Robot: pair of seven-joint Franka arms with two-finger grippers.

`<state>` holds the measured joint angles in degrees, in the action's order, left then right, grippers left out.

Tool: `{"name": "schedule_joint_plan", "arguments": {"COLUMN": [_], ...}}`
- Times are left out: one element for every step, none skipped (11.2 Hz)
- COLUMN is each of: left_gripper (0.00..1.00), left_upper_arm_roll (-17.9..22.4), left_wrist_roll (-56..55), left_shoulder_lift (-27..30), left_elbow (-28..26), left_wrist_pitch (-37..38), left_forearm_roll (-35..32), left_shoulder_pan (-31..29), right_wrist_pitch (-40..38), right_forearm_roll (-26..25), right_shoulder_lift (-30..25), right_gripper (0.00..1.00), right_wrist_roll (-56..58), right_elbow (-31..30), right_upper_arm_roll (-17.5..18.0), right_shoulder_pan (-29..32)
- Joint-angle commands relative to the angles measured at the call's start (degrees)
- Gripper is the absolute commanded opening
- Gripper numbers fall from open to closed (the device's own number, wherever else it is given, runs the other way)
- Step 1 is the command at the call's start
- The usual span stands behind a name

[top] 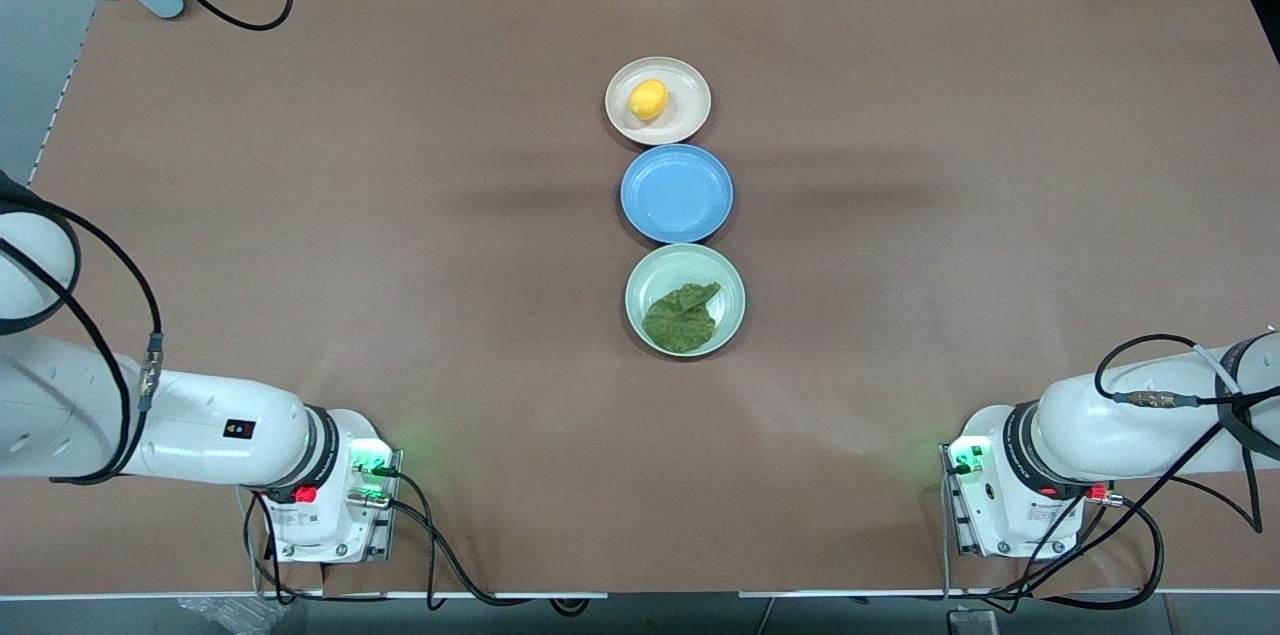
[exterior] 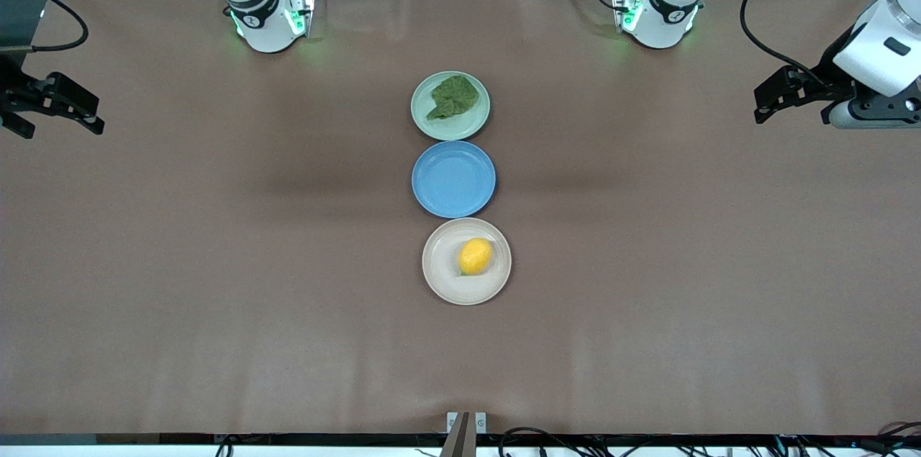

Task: Pick lemon and lettuce from plates
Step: 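Move the left gripper toward the lemon while the right gripper reaches the lettuce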

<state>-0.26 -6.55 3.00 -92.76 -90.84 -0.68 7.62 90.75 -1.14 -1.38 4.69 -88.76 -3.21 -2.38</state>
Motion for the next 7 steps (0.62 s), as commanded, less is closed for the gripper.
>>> {"name": "schedule_joint_plan", "arguments": {"left_gripper": [1.00, 1.00, 1.00, 1.00, 1.00, 1.00, 1.00], "left_upper_arm_roll": [0.1, 0.1, 0.1, 0.1, 0.1, 0.1, 0.1], "left_wrist_roll": [1.1, 0.8, 0.7, 0.6, 0.7, 0.6, 0.7], "left_shoulder_lift": [1.1, 1.0, 0.6, 0.3, -0.3, -0.4, -0.6], "left_elbow": [-0.5, -0.5, -0.5, -0.6, -0.6, -0.6, -0.6], "left_wrist_pitch": [1.1, 1.1, 1.1, 1.0, 1.0, 1.0, 1.0], "left_forearm_roll": [1.1, 1.2, 1.2, 1.1, 1.0, 1.0, 1.0], "left_shoulder_pan": [-0.1, 0.0, 0.0, 0.0, 0.2, 0.2, 0.2], "right_wrist_pitch": [-1.0, -1.0, -1.0, -1.1, -1.1, -1.0, -0.9], "right_forearm_roll": [0.0, 0.0, 0.0, 0.1, 0.1, 0.1, 0.1], "right_shoulder_lift": [0.6, 0.6, 0.6, 0.6, 0.6, 0.5, 0.6], "right_gripper": [1.00, 1.00, 1.00, 1.00, 1.00, 1.00, 1.00], "right_wrist_roll": [-0.2, -0.2, -0.1, -0.1, -0.1, -0.1, -0.1], "right_elbow": [1.0, 1.0, 1.0, 0.9, 0.6, 0.5, 0.5], "right_upper_arm_roll": [0.3, 0.4, 0.5, 0.5, 0.6, 0.6, 0.6], "right_shoulder_pan": [0.2, 0.2, 0.2, 0.2, 0.2, 0.2, 0.2]}}
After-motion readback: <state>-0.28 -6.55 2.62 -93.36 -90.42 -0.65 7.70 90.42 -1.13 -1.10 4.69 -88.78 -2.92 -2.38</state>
